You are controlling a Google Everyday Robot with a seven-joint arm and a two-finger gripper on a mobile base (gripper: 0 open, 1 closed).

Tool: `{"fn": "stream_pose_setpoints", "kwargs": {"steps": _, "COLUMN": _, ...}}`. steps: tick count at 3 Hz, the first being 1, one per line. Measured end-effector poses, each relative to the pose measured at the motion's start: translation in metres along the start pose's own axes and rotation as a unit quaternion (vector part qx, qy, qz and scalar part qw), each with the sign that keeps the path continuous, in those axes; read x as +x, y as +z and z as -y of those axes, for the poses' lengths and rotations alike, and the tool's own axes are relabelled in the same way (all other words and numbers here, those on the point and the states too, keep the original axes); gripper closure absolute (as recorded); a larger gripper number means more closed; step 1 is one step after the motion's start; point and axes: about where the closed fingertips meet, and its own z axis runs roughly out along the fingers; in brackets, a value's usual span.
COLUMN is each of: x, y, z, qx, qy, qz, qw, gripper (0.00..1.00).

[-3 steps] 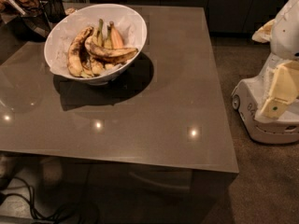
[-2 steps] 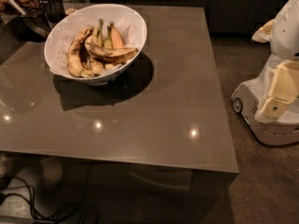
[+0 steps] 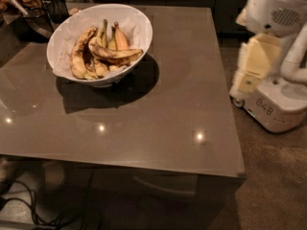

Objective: Pick banana from white bowl

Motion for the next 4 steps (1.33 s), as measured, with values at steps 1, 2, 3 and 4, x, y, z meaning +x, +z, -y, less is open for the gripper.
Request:
{"fn": "stream_pose_setpoints", "kwargs": {"steps": 1, "x": -0.036, "y": 0.015, "z": 0.025, "qx": -0.01, "qy": -0.005, "qz": -0.023, "qw": 0.9997, "gripper": 0.0}}
{"fn": "stream_pose_setpoints", "kwargs": {"steps": 2, "x": -0.051, "y": 0.016, "z": 0.03, "qx": -0.001, "qy": -0.015, "qz": -0.012, "qw": 0.9998, "gripper": 0.0}}
{"fn": "stream_pose_setpoints", "kwargs": {"steps": 3, "x": -0.071, "y": 0.014, "z": 0.035, "qx": 0.004, "qy": -0.015, "qz": 0.005, "qw": 0.9999, "gripper": 0.0}}
{"fn": "stream_pose_setpoints", "kwargs": {"steps": 4, "x": -0.118, "y": 0.014, "z": 0.044, "qx": -0.003, "qy": -0.018, "qz": 0.018, "qw": 0.9997, "gripper": 0.0}}
